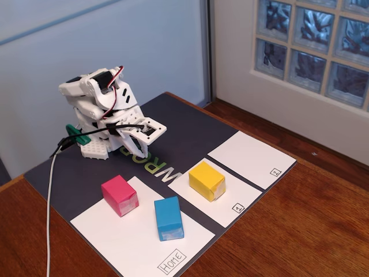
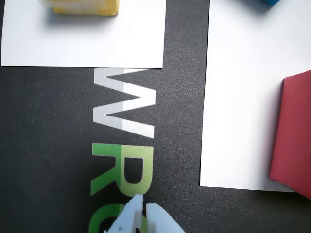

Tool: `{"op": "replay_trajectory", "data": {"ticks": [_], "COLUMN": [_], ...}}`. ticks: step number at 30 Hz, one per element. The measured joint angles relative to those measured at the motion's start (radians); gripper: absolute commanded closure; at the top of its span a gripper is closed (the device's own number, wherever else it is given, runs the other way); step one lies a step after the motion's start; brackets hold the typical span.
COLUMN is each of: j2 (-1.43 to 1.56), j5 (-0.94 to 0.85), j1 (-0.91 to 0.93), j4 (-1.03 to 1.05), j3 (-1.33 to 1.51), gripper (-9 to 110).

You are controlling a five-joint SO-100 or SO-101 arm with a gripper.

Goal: Move box yellow to zone 1

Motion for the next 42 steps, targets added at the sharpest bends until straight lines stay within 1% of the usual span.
{"op": "replay_trajectory", "data": {"ticks": [7, 42], "j2": [0.000, 0.000], "j5": [0.000, 0.000], "j1": [0.028, 0.032], "j4": [0.000, 0.000], "j3": [0.002, 0.002], "gripper": [101, 101]}}
